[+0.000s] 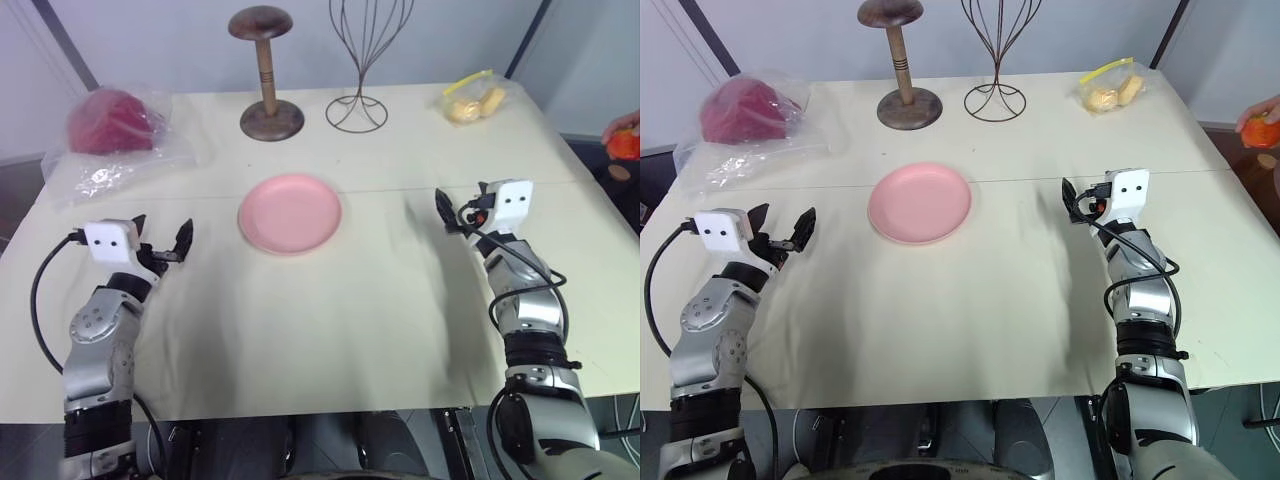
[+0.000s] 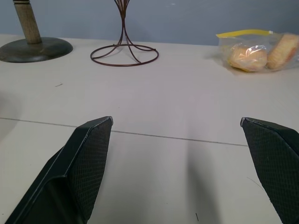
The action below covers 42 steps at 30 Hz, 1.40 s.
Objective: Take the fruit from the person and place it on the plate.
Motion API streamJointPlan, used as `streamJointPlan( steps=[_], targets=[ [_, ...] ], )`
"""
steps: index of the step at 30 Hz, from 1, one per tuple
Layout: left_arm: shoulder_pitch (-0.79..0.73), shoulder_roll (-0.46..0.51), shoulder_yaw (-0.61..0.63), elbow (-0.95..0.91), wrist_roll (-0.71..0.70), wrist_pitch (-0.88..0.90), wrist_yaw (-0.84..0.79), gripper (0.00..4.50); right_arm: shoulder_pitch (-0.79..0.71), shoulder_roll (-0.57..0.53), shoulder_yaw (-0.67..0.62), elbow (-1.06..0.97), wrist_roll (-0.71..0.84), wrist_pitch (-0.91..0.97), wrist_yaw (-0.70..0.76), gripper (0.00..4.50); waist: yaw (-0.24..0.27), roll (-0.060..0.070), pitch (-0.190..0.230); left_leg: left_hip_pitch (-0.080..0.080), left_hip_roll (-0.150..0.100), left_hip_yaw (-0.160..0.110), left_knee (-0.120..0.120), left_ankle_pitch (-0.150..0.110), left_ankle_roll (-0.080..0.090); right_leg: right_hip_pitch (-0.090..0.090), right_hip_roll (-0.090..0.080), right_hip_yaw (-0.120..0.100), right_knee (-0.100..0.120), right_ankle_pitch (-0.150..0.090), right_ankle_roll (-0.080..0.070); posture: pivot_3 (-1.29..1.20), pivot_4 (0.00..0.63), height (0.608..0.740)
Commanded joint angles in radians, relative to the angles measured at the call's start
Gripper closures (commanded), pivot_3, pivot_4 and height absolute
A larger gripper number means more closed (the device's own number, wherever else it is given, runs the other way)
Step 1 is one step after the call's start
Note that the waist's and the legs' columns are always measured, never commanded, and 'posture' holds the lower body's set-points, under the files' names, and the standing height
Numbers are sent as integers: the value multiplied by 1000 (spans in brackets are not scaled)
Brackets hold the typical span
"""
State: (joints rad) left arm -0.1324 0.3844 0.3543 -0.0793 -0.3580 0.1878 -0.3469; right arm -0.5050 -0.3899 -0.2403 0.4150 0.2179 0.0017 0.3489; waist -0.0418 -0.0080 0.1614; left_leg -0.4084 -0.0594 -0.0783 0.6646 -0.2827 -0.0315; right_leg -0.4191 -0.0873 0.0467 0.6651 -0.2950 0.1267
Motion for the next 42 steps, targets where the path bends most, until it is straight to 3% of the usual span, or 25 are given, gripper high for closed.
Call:
streamJointPlan(
  steps=[1, 42],
  targets=[
    [-10, 20, 9, -22, -5, -12, -11, 0, -17, -1, -7, -16, 2, -28, -3, 28, 0, 0, 0, 0, 0, 0, 0, 0, 0, 0, 0, 0, 0, 0, 0, 0, 150, 740],
    [-27, 13, 10, 3, -14, -47, -12, 0, -35, -8, -7, 3, -1, -40, 2, 28, 0, 0, 0, 0, 0, 0, 0, 0, 0, 0, 0, 0, 0, 0, 0, 0, 150, 740]
  ],
)
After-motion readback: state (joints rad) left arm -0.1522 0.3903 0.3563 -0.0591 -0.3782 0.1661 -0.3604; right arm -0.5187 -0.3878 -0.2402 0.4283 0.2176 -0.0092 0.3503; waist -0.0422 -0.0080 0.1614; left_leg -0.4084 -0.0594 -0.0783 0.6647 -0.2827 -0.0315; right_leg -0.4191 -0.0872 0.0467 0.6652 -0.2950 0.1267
